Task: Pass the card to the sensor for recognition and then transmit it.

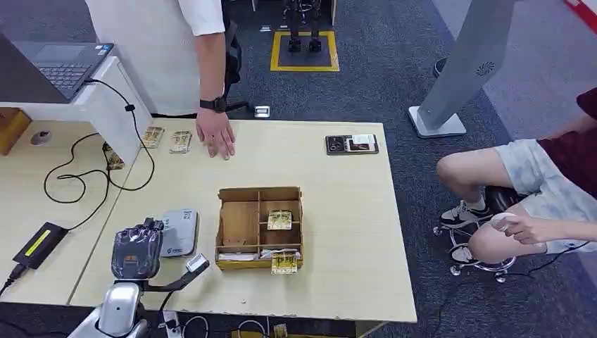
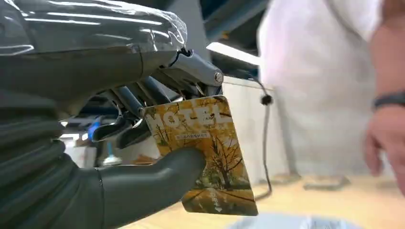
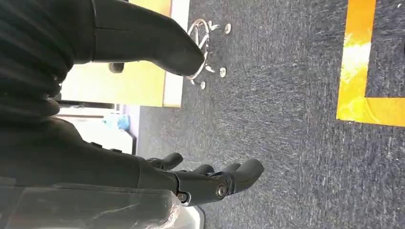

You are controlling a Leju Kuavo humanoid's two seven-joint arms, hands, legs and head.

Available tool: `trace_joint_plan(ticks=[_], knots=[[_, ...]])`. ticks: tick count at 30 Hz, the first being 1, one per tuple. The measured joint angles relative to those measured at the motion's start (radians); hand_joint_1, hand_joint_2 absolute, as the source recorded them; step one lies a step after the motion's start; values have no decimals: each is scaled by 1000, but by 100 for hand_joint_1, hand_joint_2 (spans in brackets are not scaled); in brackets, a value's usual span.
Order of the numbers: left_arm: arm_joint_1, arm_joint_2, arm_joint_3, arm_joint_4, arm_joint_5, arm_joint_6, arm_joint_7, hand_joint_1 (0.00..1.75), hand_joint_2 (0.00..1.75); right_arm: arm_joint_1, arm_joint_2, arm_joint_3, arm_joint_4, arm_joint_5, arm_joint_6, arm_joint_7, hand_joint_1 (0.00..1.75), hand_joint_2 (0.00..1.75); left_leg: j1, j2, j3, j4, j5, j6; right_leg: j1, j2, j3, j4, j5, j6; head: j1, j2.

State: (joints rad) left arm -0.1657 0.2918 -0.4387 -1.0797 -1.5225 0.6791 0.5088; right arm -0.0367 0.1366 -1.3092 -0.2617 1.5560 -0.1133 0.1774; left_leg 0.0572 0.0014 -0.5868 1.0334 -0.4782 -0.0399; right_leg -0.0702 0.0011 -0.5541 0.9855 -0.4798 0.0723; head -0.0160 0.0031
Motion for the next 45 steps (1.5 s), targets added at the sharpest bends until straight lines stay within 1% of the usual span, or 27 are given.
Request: trace_joint_plan(ticks=[3, 4, 6, 10, 13, 17, 20, 27, 29, 31, 32, 33, 34, 36, 38, 39, 41, 42, 43, 45], knots=[[-2, -10, 11, 39, 0, -45, -134, 175, 175, 1, 0, 0, 0, 0, 3, 0, 0, 175, 0, 0, 0, 0, 0, 0, 0, 0, 0, 0, 0, 0, 0, 0], [-3, -13, 20, 49, 0, -53, -160, 175, 175, 2, 0, 0, 0, 0, 3, 0, 0, 175, 0, 0, 0, 0, 0, 0, 0, 0, 0, 0, 0, 0, 0, 0], [-7, -21, 30, 64, 0, -58, -174, 175, 175, 4, 0, 0, 0, 0, 4, 0, 0, 175, 0, 0, 0, 0, 0, 0, 0, 0, 1, 0, 0, 0, 0, 0], [-12, -31, 43, 78, 0, -64, -178, 175, 175, 4, 0, 0, 0, 0, 4, 0, 0, 175, 0, 0, 1, 0, 0, 0, 0, 0, 2, 0, 0, 0, 0, 0], [-14, -39, 54, 84, 0, -89, -213, 175, 175, 5, 0, 0, 0, 2, 5, -1, 0, 175, 0, 0, 2, 0, 0, 0, 0, -1, 3, 0, 0, 0, 0, 0], [-20, -46, 70, 93, 1, -144, -247, 175, 175, 5, 0, 0, -3, 2, 10, -6, 0, 175, 0, -2, 5, 0, 0, 0, 0, -4, 6, 0, -1, 0, 0, 0], [-28, -51, 71, 102, 3, -170, -261, 175, 175, 5, 0, -1, -4, 3, 12, -8, 0, 175, 0, -2, 8, -1, 0, 0, 0, -4, 9, 0, -1, 0, 0, 0], [-34, -55, 71, 111, 6, -191, -267, 175, 175, 7, 0, -6, -5, 3, 17, -9, 0, 175, 0, -2, 12, -1, 1, -1, 0, -4, 14, 0, -1, 0, 0, 0], [-34, -55, 72, 111, 8, -182, -267, 175, 175, 7, 0, -7, -6, 6, 18, -9, 0, 175, 0, -3, 13, -1, 1, -1, 0, -4, 15, 0, -1, 0, 0, 0], [-30, -60, 77, 111, 10, -142, -259, 175, 175, 8, 0, -9, -7, 15, 17, -9, 0, 175, 0, -2, 13, -1, 1, -1, 0, -4, 14, 0, -1, 0, 0, 0], [-24, -64, 85, 111, 11, -104, -255, 175, 175, 8, 0, -10, -7, 16, 16, -9, 0, 175, 0, -2, 13, -1, 1, -1, 0, -3, 15, 0, 0, 0, 0, 0], [-9, -73, 95, 107, 19, -44, -254, 175, 175, 9, 0, -11, -8, 17, 13, -10, 0, 175, 0, -2, 13, -1, 1, -1, 0, -2, 14, 0, 0, -1, 0, 0], [10, -84, 110, 86, 28, -7, -267, 175, 175, 10, 0, -11, -8, 17, 10, -10, 0, 175, 0, -1, 12, -1, 1, 0, 0, -2, 12, 0, 1, -1, 0, 0], [55, -125, 175, -21, 47, 14, -326, 175, 175, 13, 0, -11, -8, 17, 1, -12, 0, 175, 0, -2, 9, 0, 1, 0, 0, -3, 9, 0, 1, 0, 0, 0], [76, -168, 234, -99, 58, 15, -411, 175, 175, 12, 0, -11, -8, 17, -2, -12, 0, 175, 0, -2, 6, 0, 1, 0, 0, -3, 8, 0, 1, 0, 1, 0], [83, -197, 269, -146, 68, 15, -473, 175, 175, 11, 0, -11, -8, 17, -4, -11, 0, 175, 0, -2, 5, 0, 1, 0, 0, -2, 7, 0, 2, 0, 0, 0], [91, -248, 328, -221, 110, 15, -595, 169, 175, 12, 0, -11, -7, 17, -5, -10, 0, 175, 0, -1, 4, 0, 1, 0, 0, -1, 5, 0, 2, 1, 0, 0], [91, -295, 371, -263, 147, 15, -689, 164, 175, 12, 0, -10, -7, 17, -6, -9, 0, 175, 0, -1, 4, 0, 1, 0, 0, -1, 4, 0, 2, 1, 0, 0], [87, -326, 412, -292, 182, 16, -773, 168, 175, 12, 0, -10, -7, 17, -8, -7, 0, 175, 0, -2, 3, 0, 1, 0, 0, -2, 4, 0, 2, 1, 1, 0], [76, -395, 493, -337, 248, 17, -921, 168, 175, 11, 0, -7, -6, 17, -9, -4, 0, 175, 0, -2, 3, 0, 1, 0, 0, -2, 4, 0, 2, 1, 0, 0]])
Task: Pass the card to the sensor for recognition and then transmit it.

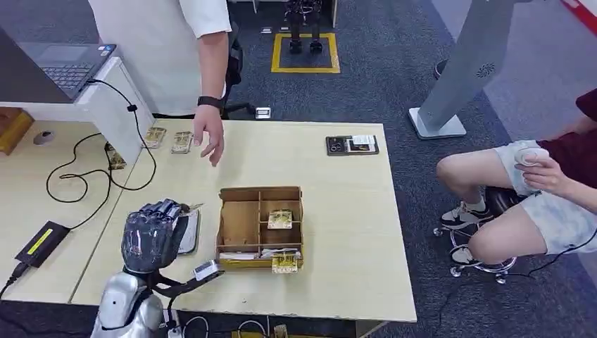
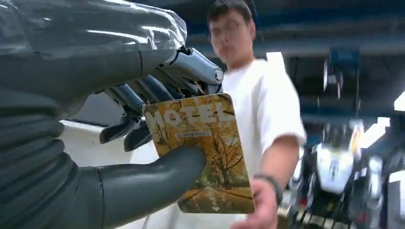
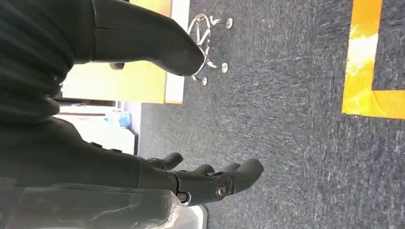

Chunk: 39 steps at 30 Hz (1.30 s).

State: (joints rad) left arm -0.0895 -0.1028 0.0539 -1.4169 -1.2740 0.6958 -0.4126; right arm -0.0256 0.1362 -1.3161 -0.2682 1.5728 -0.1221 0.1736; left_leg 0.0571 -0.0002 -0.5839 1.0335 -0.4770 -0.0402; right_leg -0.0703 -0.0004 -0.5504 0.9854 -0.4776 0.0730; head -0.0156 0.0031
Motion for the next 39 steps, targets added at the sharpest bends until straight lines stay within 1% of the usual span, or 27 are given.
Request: trace_joint_plan(ticks=[1, 2, 3, 5, 6, 8, 12, 13, 16, 21, 24, 25, 26, 27, 28, 29, 30, 33, 39], knots=[[-8, -39, 39, -18, 29, 0, -62, 168, 175, -1, 0, 2, 0, 0, -1, 0, 0, 175, 0, 0, 0, 0, 0, 0, 0, 0, 0, 0, 0, 0, 0, 0], [-16, -76, 69, -34, 46, 0, -107, 166, 175, -2, 0, 3, 1, 0, -1, 1, 0, 175, 0, 0, 0, 0, 0, 0, 0, 0, 0, 0, 0, 0, 0, 0], [-23, -97, 95, -48, 55, 0, -135, 169, 175, -2, 0, 5, 2, 0, -2, 1, 0, 175, 0, 0, 0, 0, 0, 0, 0, 0, 0, 0, 0, 0, 0, 0], [-35, -135, 128, -62, 57, 0, -155, 171, 175, -3, 0, 10, 3, 0, -2, 3, 0, 175, 0, 0, 0, 0, 0, 0, 0, 0, 0, 0, 0, 0, 0, 0], [-43, -154, 143, -67, 53, 0, -156, 175, 175, -3, 0, 13, 3, 0, -2, 3, 0, 175, 0, 0, -1, 0, 0, 0, 0, 0, 0, 0, 0, 0, 0, 0], [-55, -177, 159, -74, 48, 0, -155, 175, 175, -3, 0, 18, 3, 0, -2, 3, 0, 175, 0, 0, 0, 0, 0, 0, 0, 0, 0, 0, 0, 0, 0, 0], [-84, -183, 167, -78, 14, 0, -116, 175, 175, -4, 0, 28, 5, 0, -2, 5, 0, 175, 0, 0, 0, 0, 0, 0, 0, 0, 0, 0, 0, 0, 0, 0], [-94, -182, 167, -78, 2, 0, -93, 175, 175, -6, 0, 32, 7, 0, -2, 5, 0, 175, 0, 0, 0, 0, 0, 0, 0, 0, -1, 0, 0, 0, 0, 0], [-137, -180, 159, -69, -22, -1, 4, 175, 175, -9, 0, 47, 13, 0, -2, 11, 0, 175, 0, 0, -1, 0, 0, 0, 0, 0, -1, 0, 0, 0, 0, 0], [-176, -175, 143, -50, -27, -1, 46, 175, 175, -10, 0, 61, 18, 0, -2, 15, 0, 175, 0, 0, -1, 0, 0, 0, 0, 0, -1, 0, 0, 0, 0, 0], [-202, -162, 105, -28, -32, -2, 128, 175, 175, -12, 0, 70, 21, 0, -2, 17, 0, 175, 0, 0, -1, 0, 0, 0, 0, 0, -1, 0, 0, 0, 0, 0], [-214, -158, 89, -19, -29, -2, 147, 175, 175, -14, 0, 71, 22, 0, -3, 18, 0, 175, 0, 0, -1, 0, 0, 0, 0, 0, -1, 0, 0, 0, 0, 0], [-225, -154, 69, -9, -22, -2, 162, 131, 175, -15, 0, 73, 23, 0, -3, 19, 0, 175, 0, 0, -1, 0, 0, 0, 0, 0, -1, 0, 0, 0, 0, 0], [-234, -152, 57, 0, -15, -2, 169, 26, 175, -15, 0, 75, 23, 0, -5, 19, 0, 175, 0, 0, -1, 0, 0, 0, 0, 0, -1, 0, 0, 0, 0, 0], [-244, -149, 43, 8, -8, -2, 174, 3, 175, -17, 0, 76, 24, 0, -6, 23, 0, 175, 0, 0, -1, 0, 0, 0, 0, 0, -1, 0, 0, 0, 0, 0], [-251, -147, 27, 15, -4, -2, 177, 3, 175, -18, 0, 77, 26, 0, -7, 24, 0, 175, 0, 0, -1, 0, 0, 0, 0, 0, -1, 0, 0, 0, 0, 0], [-258, -146, 14, 20, -2, -2, 177, 0, 175, -19, 0, 77, 27, 0, -8, 24, 0, 175, 0, 0, -1, 0, 0, 0, 0, 0, -1, 0, 0, 0, 0, 0], [-268, -143, -28, 34, 0, -2, 176, 0, 175, -20, 0, 82, 29, 0, -8, 24, 0, 175, 0, 0, -1, 0, 0, 0, 0, 0, -1, 0, 0, 0, 0, 0], [-269, -138, -76, 41, 6, -2, 172, 0, 175, -20, 0, 85, 30, 0, -8, 24, 0, 175, 0, 0, -1, 0, 0, 0, 0, 0, -1, 0, 0, 0, 0, 0]])
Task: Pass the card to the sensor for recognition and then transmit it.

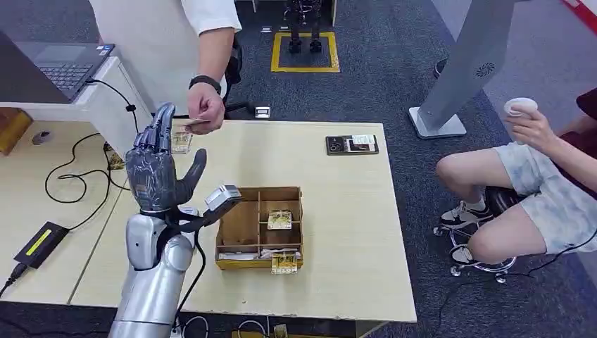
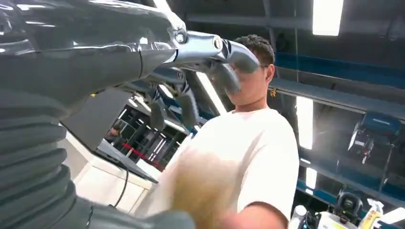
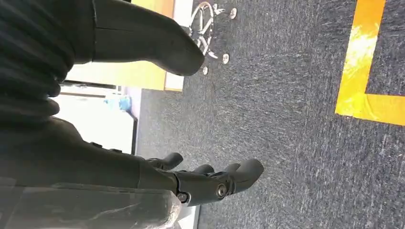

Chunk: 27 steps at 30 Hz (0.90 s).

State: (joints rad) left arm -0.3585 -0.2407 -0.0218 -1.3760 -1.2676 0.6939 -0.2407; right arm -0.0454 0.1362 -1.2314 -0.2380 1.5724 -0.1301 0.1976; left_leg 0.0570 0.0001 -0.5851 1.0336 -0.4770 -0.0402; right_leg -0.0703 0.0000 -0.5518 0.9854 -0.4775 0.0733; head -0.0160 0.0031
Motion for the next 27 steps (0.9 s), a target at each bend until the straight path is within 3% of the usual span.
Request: trace_joint_plan(ticks=[15, 20, 22, 25, 27], knots=[[4, 23, -4, 0, 70, 0, -20, 0, 175, 0, -8, -1, 0, -23, -5, -9, 0, 175, 0, 0, 0, 0, 0, 0, 0, 0, 0, 0, 0, 0, 0, 0], [23, 35, 15, -4, 118, 1, -57, 0, 175, 1, -8, -2, 0, -33, -5, -9, 0, 175, 0, 0, -1, 0, 0, 0, 0, 0, 0, 0, 0, 0, 0, 0], [33, 43, 18, -4, 175, 0, -64, 0, 175, 1, -8, -4, 0, -38, -5, -9, 0, 175, 0, 0, -1, 0, 0, 0, 0, 0, 0, 0, 0, 0, 0, 0], [53, 77, -17, -4, 377, -3, 1, 0, 175, 1, -7, -17, -3, -59, -5, -9, 0, 175, 0, 0, 0, 0, 0, 0, 0, 0, -1, 0, 0, 0, 0, 0], [62, 100, -46, -4, 432, -4, 31, 0, 175, 5, -7, -21, -5, -61, -5, -9, 0, 175, 0, 0, -1, 0, 0, 0, 0, -1, 0, 0, 0, 0, 1, 0]])
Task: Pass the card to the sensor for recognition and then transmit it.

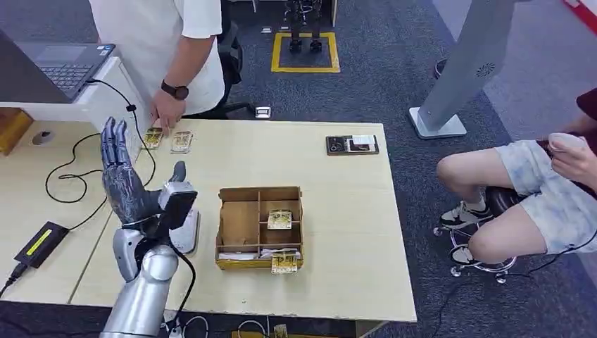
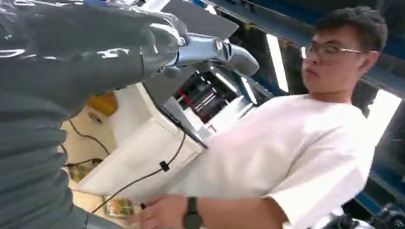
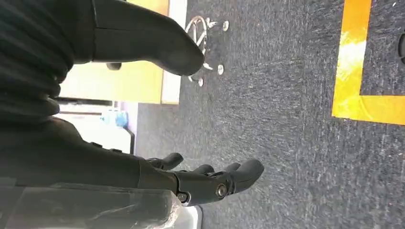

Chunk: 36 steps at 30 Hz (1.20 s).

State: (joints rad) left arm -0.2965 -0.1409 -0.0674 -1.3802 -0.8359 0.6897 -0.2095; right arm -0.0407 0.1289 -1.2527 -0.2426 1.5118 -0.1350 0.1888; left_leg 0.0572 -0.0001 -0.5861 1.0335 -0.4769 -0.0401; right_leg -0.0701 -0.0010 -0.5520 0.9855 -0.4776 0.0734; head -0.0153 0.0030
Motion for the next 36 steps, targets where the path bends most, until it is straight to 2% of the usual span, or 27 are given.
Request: trace_joint_plan(ticks=[6, 10, 13, 18, 22, 28, 33, 36], knots=[[25, 52, -76, -4, 67, 0, 32, 0, 175, 3, 3, -18, -11, -15, 2, -3, 0, 175, 0, 0, 0, 0, 0, 0, 0, 1, 0, 0, 0, 0, 0, 0], [75, 91, -143, -53, 136, -14, 28, 0, 175, 6, 12, -33, -31, -25, 12, -13, 0, 175, 0, 1, 0, 0, 0, 0, 0, 1, 0, 0, 0, 0, -1, 0], [130, 124, -211, -109, 173, -32, 0, 0, 175, 11, 21, -50, -53, -29, 23, -18, 0, 175, 0, 0, -1, 0, 0, 0, 0, 1, -1, 0, -1, 0, 0, 0], [204, 184, -307, -193, 218, -112, -93, 0, 175, 15, 30, -72, -80, -27, 42, -27, 0, 175, 0, 1, -1, 0, 0, 0, 0, 1, -1, 0, -1, 0, -1, 0], [247, 234, -380, -238, 205, -149, -139, 0, 175, 19, 32, -82, -95, -25, 49, -33, 0, 175, 0, 1, -1, 0, 0, 0, 0, 1, -1, 0, -1, 0, -1, 0], [278, 279, -437, -269, 203, -181, -172, 0, 175, 21, 35, -92, -107, -11, 58, -35, 0, 175, 0, 1, -1, 0, 0, 0, 0, 1, -1, 0, -1, 0, -1, 0], [288, 319, -492, -286, 202, -245, -209, 0, 175, 23, 35, -96, -116, -8, 63, -42, 0, 175, 0, 0, -1, 0, 0, 0, 0, 1, -1, 0, -1, 0, 0, 0], [295, 331, -517, -293, 201, -251, -211, 0, 175, 24, 35, -97, -119, -7, 64, -42, 0, 175, 0, 0, -1, 0, 0, 0, 0, 1, -1, 0, -1, 0, -1, 0]])
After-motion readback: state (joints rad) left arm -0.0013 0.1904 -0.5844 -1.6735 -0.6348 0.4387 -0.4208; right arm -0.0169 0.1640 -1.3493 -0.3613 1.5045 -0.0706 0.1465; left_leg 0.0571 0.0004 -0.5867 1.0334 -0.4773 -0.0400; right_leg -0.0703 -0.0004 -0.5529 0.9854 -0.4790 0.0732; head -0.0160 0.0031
